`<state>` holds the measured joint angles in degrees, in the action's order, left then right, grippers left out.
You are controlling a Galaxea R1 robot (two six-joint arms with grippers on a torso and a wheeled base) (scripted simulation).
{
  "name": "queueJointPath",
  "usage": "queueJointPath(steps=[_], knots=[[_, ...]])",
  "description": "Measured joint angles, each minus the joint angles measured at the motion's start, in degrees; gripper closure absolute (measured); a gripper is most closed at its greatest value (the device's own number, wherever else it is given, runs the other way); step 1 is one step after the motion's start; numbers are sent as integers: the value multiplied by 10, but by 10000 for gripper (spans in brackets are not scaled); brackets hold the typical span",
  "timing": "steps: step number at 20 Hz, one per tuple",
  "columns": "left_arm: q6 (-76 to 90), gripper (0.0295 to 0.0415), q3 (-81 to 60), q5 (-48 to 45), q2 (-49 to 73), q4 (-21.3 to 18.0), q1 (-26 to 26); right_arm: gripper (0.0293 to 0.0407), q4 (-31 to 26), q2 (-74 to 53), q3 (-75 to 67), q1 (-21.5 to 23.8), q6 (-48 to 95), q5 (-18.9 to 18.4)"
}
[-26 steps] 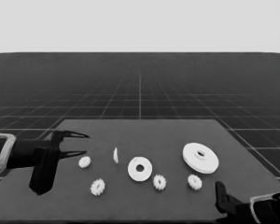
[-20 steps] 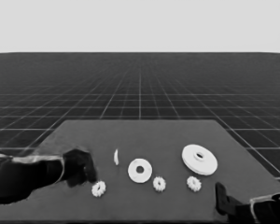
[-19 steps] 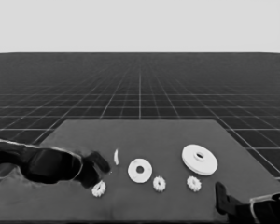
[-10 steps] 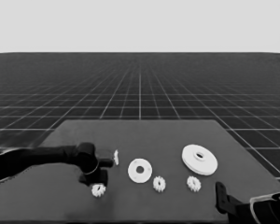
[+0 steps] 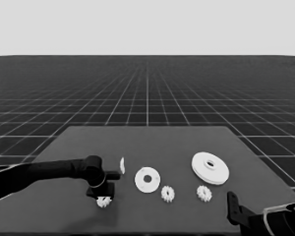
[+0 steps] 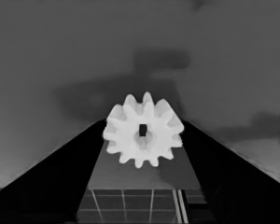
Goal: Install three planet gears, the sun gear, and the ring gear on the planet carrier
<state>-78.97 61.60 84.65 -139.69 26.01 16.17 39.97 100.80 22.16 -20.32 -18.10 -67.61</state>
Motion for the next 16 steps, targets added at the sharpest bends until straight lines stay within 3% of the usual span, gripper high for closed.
queueJointPath(steps=[8,9,11,16], knots=[[0,398,0,0,0,0,0,315,0,0,0,0,0,0],[-23,398,-44,23,14,-47,-46,315,0,0,0,0,0,0],[-41,398,-73,36,21,-103,-107,315,0,0,0,0,0,0],[-46,398,-80,39,23,-133,-137,315,0,0,0,0,0,0]])
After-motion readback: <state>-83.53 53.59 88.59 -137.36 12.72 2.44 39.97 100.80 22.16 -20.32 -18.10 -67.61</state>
